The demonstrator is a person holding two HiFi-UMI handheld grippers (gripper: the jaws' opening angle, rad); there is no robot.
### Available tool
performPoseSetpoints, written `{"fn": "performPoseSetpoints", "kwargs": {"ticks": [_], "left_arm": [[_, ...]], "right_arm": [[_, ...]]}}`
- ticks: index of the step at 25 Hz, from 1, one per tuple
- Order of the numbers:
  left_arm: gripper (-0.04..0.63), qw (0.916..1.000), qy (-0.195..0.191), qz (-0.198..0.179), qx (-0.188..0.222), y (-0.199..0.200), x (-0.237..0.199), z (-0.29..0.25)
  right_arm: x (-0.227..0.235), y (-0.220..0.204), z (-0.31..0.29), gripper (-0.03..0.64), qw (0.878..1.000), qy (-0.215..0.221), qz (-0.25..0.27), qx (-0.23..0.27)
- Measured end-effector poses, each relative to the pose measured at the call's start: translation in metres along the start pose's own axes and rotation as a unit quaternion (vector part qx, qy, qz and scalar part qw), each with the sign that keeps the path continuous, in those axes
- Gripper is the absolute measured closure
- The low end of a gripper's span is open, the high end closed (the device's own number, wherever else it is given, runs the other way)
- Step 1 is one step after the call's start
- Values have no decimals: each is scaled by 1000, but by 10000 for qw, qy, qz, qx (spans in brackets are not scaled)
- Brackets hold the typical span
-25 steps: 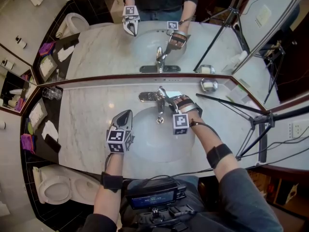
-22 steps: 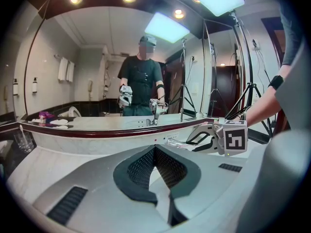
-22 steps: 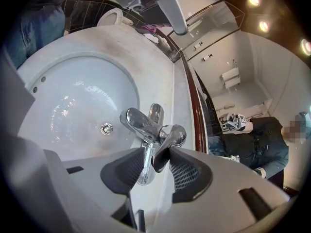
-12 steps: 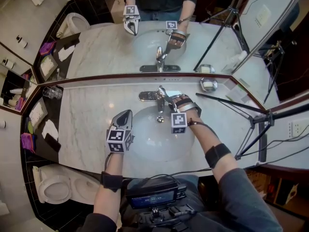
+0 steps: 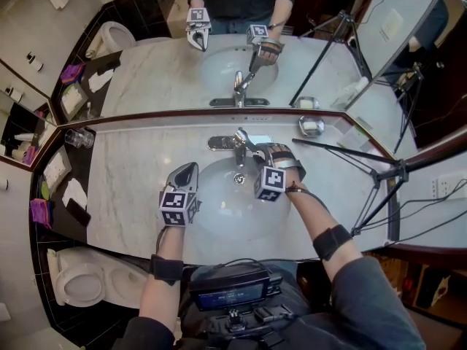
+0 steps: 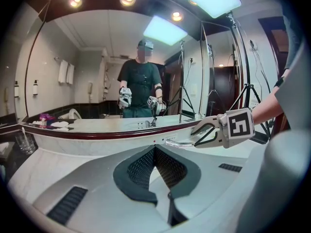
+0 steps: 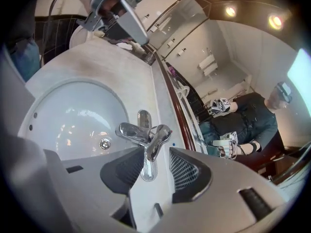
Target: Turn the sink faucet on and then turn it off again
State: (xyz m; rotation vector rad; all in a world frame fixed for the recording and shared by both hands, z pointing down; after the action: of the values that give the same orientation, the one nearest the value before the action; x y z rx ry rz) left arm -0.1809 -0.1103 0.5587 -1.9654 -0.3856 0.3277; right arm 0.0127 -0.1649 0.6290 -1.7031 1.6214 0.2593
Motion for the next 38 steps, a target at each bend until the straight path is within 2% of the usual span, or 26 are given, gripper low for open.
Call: {"fn": "performPoseSetpoints", "kwargs": {"ticks": [6, 12, 14, 19, 24, 27, 29, 38], "left_arm": [[595, 10000, -45, 39, 44, 3, 5, 5], [595, 9998, -82, 41, 157, 14, 6, 8], [595, 9998, -89, 43, 182, 15, 7, 10], [595, 9997, -90, 27, 238, 20, 8, 14], [595, 9996, -97, 35, 273, 20, 10, 20], [595, 9994, -86, 48, 317, 23, 10, 23], [595, 9994, -88, 40, 336, 24, 12, 25], [595, 9993, -81, -115, 352, 29, 17, 29]], "right_arm": [[15, 3, 32, 448, 9950, -309, -938, 121], [31, 2, 63, 571, 9775, -684, -1949, 426], [32, -2, 71, 595, 9659, -689, -2434, 549], [33, -13, 90, 598, 9322, -682, -3467, 783], [28, -27, 104, 598, 8911, -595, -4393, 970], [24, -33, 109, 598, 8755, -574, -4687, 1025], [20, -35, 111, 598, 8702, -561, -4782, 1046], [5, -48, 105, 598, 8697, -500, -4800, 1038]]}}
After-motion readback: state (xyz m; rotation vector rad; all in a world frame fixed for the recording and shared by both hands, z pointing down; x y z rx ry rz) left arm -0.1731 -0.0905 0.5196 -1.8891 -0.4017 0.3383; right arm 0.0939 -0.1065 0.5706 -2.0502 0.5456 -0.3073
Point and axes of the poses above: the fingertips, and each gripper's own axes: z backward along the fingers, x to its right, y out of its top, the point moved 2 cm from there along z, backward along the fingers, and after that the axes turned 2 degrees about x, right-handed, at the moved point
